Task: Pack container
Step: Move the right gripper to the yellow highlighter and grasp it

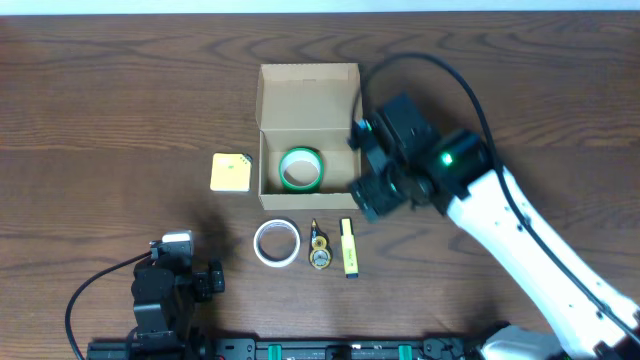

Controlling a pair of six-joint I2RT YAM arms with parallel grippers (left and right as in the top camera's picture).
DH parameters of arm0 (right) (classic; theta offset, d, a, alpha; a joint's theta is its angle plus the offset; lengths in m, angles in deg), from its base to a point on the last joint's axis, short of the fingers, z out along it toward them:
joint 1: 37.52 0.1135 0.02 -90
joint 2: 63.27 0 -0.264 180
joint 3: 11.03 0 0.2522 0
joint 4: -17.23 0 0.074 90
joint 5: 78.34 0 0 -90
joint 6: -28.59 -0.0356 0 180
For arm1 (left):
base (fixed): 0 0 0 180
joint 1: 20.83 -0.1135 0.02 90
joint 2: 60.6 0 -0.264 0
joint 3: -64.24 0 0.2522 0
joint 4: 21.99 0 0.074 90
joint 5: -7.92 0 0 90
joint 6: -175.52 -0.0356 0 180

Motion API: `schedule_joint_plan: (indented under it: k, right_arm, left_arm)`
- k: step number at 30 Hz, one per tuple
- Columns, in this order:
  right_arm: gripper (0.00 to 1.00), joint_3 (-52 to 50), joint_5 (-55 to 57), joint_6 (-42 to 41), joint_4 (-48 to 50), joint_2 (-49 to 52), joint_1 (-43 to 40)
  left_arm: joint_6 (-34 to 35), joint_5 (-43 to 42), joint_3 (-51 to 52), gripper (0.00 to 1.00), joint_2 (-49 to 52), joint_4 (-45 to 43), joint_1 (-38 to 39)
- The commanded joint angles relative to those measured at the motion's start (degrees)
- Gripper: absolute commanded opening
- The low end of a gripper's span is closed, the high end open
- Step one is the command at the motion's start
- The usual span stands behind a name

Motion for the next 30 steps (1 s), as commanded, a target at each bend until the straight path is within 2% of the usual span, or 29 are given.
schedule_joint_plan:
  k: [1,4,8,13,15,23,30]
  right_arm:
    - [0.83,-7.9,0.6,-10.3,2.3,-5.5,0.8]
    - [0.85,-16.1,0.6,-21.2,6.2,-9.6,3.0]
    - [0.88,-22.3,2.5,-35.4,8.6,-9.4,8.0]
    - [0.88,-24.5,6.4,-51.8,10.1,-6.5,14.5]
    - [0.88,-24.5,7.3,-55.5,10.6,-4.3,15.8]
    - [0.89,-24.5,7.2,-56.9,18.6,8.9,16.2]
    - [0.87,-24.5,7.0,-56.9,22.6,12.7,16.2]
  left_arm:
    - [-0.3,0.2,1.0,0.95,-0.3,0.7,0.3]
    - [-0.3,0.2,1.0,0.95,-0.3,0.7,0.3]
    - [-0.3,0.2,1.0,0.95,-0.3,0.7,0.3]
    - [-0.3,0.2,1.0,0.95,-0.3,0.7,0.3]
    - [-0.3,0.2,1.0,0.95,-0.3,0.7,0.3]
    - [-0.3,0.2,1.0,0.95,-0.3,0.7,0.3]
    - [-0.3,0.2,1.0,0.95,-0.3,0.7,0.3]
